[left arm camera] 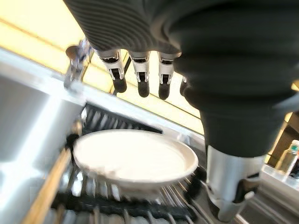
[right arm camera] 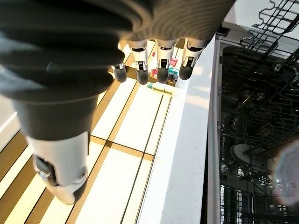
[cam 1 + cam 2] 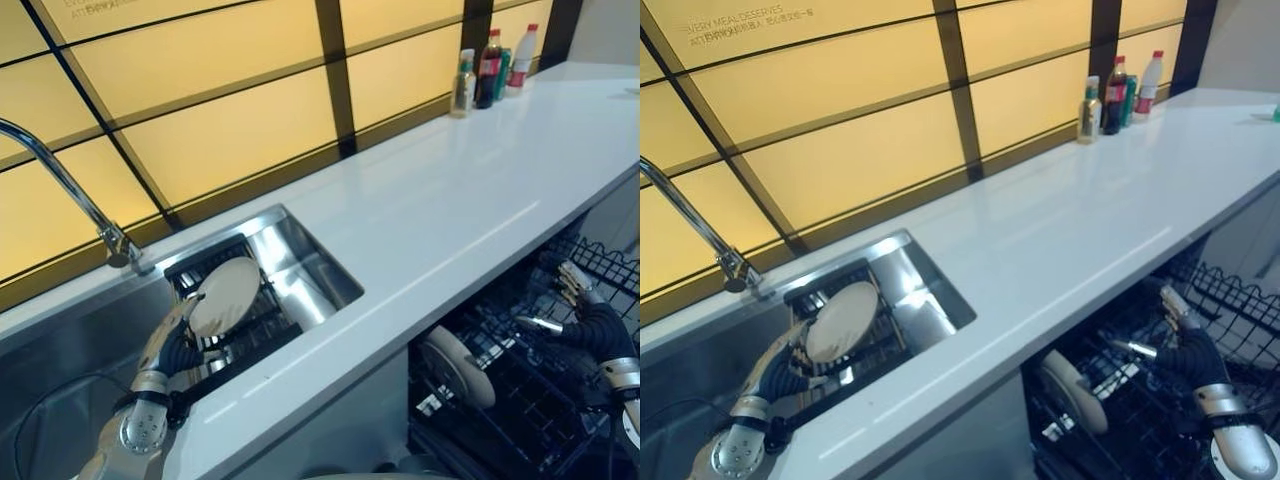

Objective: Pick up plates and place into dishwasher.

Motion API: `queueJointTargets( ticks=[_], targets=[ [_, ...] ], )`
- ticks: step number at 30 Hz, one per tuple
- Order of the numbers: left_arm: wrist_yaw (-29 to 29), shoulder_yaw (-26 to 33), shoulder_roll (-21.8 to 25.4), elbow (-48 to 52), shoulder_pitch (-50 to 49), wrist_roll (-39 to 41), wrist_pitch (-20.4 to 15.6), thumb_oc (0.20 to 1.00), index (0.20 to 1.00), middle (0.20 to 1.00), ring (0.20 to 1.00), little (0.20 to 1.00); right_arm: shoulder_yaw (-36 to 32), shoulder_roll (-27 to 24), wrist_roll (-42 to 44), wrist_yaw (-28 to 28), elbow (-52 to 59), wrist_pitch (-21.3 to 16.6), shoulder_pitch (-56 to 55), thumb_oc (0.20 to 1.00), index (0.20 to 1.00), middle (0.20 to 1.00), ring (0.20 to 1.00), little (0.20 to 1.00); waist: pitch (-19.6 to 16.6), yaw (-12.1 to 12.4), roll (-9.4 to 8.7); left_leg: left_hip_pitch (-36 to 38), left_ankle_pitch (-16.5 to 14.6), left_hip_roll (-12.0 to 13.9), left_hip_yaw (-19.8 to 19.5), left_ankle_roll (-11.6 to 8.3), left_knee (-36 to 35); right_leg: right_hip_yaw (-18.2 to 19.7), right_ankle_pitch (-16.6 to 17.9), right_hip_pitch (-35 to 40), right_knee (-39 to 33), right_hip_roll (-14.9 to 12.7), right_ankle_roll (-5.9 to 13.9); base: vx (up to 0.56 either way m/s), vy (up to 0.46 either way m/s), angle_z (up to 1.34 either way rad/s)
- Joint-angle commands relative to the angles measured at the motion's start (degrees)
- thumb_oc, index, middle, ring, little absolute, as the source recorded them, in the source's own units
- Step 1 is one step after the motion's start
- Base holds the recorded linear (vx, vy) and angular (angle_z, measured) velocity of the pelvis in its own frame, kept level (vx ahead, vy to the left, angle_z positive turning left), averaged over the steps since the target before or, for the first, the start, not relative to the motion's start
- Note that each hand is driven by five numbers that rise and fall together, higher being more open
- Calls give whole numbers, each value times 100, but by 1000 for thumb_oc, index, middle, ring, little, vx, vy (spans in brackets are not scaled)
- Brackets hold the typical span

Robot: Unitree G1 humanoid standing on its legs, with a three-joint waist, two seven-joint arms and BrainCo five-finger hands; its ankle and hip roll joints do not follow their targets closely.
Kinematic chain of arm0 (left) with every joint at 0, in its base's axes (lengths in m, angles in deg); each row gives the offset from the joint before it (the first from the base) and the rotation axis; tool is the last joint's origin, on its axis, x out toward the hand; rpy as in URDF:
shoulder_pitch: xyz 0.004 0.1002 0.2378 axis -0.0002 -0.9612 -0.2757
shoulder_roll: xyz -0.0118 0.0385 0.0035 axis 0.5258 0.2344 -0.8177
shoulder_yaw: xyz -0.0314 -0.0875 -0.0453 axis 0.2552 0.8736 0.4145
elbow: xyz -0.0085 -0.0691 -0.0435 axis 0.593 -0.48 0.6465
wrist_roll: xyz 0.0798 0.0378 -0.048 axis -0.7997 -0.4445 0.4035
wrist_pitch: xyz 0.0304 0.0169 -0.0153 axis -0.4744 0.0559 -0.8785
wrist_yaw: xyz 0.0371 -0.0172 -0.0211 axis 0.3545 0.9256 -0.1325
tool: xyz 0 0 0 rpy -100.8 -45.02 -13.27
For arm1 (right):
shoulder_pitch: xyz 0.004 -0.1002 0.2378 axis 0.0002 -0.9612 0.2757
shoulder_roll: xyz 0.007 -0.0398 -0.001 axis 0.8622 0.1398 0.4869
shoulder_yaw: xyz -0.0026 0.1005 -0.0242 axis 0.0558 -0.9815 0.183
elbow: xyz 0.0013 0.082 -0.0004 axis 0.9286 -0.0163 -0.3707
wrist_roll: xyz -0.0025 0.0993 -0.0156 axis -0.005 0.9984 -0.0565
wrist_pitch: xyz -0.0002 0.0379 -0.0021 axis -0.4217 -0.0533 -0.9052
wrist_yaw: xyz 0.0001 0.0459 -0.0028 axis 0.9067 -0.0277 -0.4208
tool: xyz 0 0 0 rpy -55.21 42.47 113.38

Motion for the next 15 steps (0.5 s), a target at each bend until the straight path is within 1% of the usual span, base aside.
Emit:
queueJointTargets(
  ticks=[1, 9, 12, 15],
  targets=[
    [585, 121, 471, -314, -75, -378, 57, 1000, 1000, 1000, 1000, 1000, -108, -244, 236, -33, 230, -410, 139, 1000, 1000, 1000, 1000, 1000, 24, 136, -290, -1039, 291, -262, 37, -36, 670, 40, 850, 303, -1292, -122, 789, 96, 34, -1],
    [1147, -193, 314, -1100, 18, -839, 250, 1000, 1000, 1000, 1000, 1000, 89, -91, 30, -197, 86, -461, 99, 1000, 1000, 1000, 1000, 1000, -133, 94, -361, -988, 310, -259, 104, -77, 703, 25, 884, 468, -1374, -166, 830, 87, 25, -1],
    [1282, -268, 275, -1334, 63, -943, 221, 1000, 1000, 1000, 1000, 1000, 154, -11, -70, -260, 16, -470, 100, 1000, 1000, 1000, 1000, 1000, -223, 86, -382, -925, 306, -267, 101, -85, 683, 22, 900, 562, -1442, -176, 842, 88, 18, 1],
    [1279, -386, 234, -1484, 154, -1021, 183, 1000, 1000, 1000, 1000, 1000, 226, 36, -162, -268, -30, -446, 123, 1000, 1000, 1000, 1000, 1000, -283, 76, -402, -892, 304, -274, 113, -82, 682, 21, 913, 614, -1469, -186, 849, 58, 11, 0]
  ],
)
